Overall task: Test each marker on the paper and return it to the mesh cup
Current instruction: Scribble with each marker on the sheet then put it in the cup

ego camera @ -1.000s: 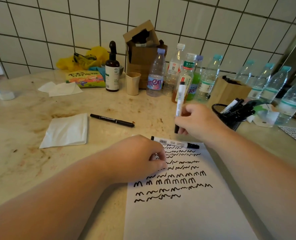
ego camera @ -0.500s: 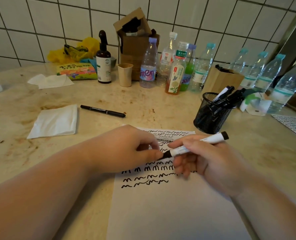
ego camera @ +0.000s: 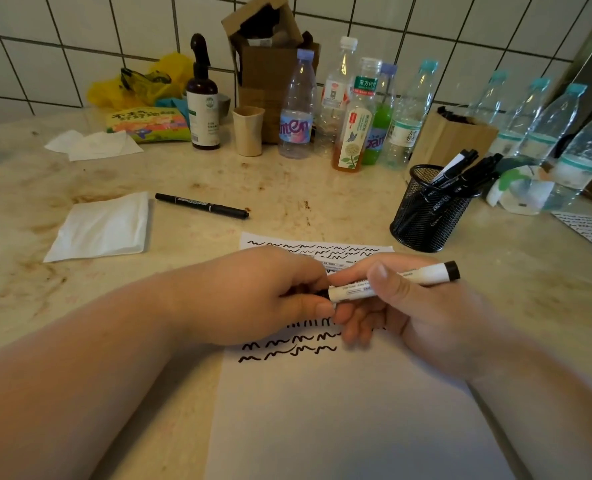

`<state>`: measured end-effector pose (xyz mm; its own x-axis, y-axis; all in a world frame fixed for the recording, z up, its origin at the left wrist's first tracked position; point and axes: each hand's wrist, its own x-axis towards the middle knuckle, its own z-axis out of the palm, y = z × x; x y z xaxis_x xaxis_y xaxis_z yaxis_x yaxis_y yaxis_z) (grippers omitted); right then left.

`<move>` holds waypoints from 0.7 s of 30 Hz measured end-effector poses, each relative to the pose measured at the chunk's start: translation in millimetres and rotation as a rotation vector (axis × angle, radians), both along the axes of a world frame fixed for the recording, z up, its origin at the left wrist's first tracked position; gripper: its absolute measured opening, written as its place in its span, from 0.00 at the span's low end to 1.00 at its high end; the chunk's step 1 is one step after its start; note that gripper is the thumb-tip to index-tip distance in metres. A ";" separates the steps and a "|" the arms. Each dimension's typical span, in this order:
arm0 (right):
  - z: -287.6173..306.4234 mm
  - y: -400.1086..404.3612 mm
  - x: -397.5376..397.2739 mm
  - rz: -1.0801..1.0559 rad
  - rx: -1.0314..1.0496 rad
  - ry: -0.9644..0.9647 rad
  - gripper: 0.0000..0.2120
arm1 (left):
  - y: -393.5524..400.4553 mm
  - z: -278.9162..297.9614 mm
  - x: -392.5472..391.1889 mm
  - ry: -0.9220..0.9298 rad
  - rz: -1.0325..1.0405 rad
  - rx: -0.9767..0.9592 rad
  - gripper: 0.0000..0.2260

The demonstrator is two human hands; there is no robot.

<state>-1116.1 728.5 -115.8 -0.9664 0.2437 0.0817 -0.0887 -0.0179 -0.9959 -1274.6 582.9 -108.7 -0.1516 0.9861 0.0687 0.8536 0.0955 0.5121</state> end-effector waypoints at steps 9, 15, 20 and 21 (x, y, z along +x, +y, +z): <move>2.4 -2.9 2.2 -0.057 0.157 0.108 0.12 | -2.3 13.5 -0.6 -0.033 -0.078 -0.056 0.11; 7.6 15.6 15.8 -0.311 0.111 0.134 0.10 | -19.6 23.3 -25.5 -0.226 -0.041 0.021 0.13; 7.4 5.7 9.0 -0.220 0.223 -0.008 0.12 | -7.3 13.4 -16.6 -0.008 0.125 0.023 0.14; 7.9 5.7 8.9 -0.235 0.250 -0.034 0.12 | -6.3 9.5 -14.5 0.046 0.123 -0.003 0.17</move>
